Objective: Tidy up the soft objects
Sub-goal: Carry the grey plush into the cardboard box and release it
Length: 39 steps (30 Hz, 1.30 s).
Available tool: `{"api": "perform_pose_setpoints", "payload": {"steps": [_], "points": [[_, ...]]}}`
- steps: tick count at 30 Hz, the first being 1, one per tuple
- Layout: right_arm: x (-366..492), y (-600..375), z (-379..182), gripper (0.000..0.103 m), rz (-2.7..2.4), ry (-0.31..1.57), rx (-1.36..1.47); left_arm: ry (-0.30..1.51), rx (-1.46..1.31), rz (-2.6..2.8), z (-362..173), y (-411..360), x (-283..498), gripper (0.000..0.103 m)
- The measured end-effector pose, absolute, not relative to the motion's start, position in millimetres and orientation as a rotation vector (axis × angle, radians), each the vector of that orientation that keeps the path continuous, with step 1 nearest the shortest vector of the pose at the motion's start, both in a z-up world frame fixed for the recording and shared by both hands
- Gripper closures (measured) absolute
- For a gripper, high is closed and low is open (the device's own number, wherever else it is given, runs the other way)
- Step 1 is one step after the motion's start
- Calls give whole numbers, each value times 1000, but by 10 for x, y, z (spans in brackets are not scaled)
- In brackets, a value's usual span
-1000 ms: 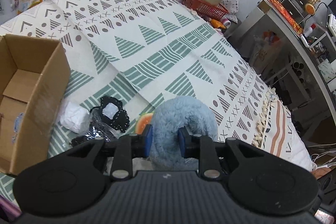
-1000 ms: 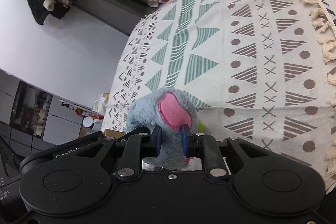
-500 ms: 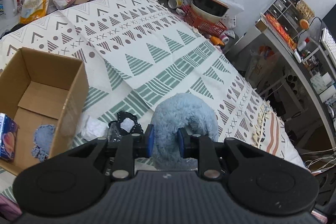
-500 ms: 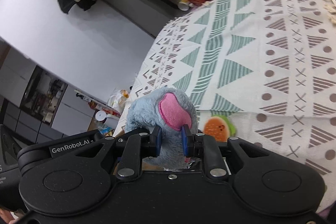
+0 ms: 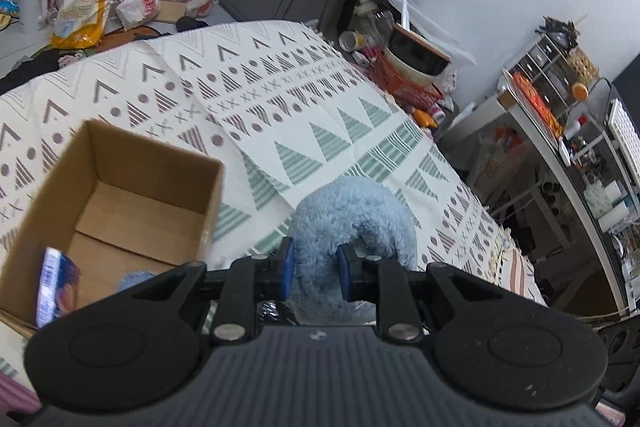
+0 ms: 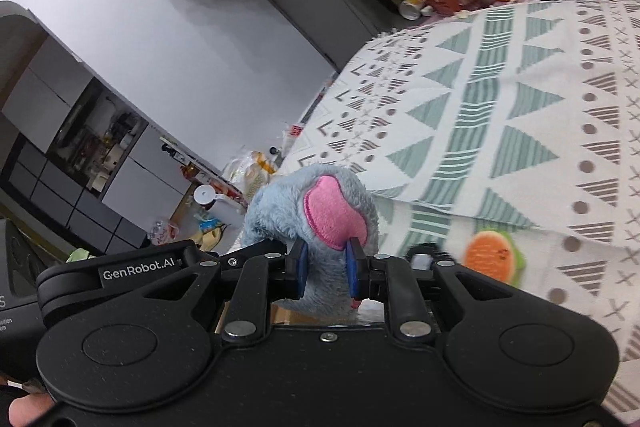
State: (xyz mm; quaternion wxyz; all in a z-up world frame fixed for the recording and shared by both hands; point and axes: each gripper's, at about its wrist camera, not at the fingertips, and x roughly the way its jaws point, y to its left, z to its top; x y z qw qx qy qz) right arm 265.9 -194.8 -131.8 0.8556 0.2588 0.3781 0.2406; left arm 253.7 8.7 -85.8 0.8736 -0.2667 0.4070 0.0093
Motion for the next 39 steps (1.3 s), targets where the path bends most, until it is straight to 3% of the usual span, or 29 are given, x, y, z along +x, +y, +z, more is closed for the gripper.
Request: {"api": "perform_pose_setpoints", "payload": {"steps": [20,24,32,36,39], "points": [[2714,-867,-1403,83,609,852,439,851,-664,131,-1033,1179,2364,83],[2748,-721,-1480,77,626,879,437,861,-677,165,-1143,1344,2344,85],[2751,-674,-1558,76,644,898,412,888,-662,231,-1311,1539,2402,85],[2759,-743,-1547,72,643,905,417,938,-627,285,-1394,1534,2496,82],[2784,-814,-1532,67,629,911,429,932,-626,309,-1369,1510,2497,65]]}}
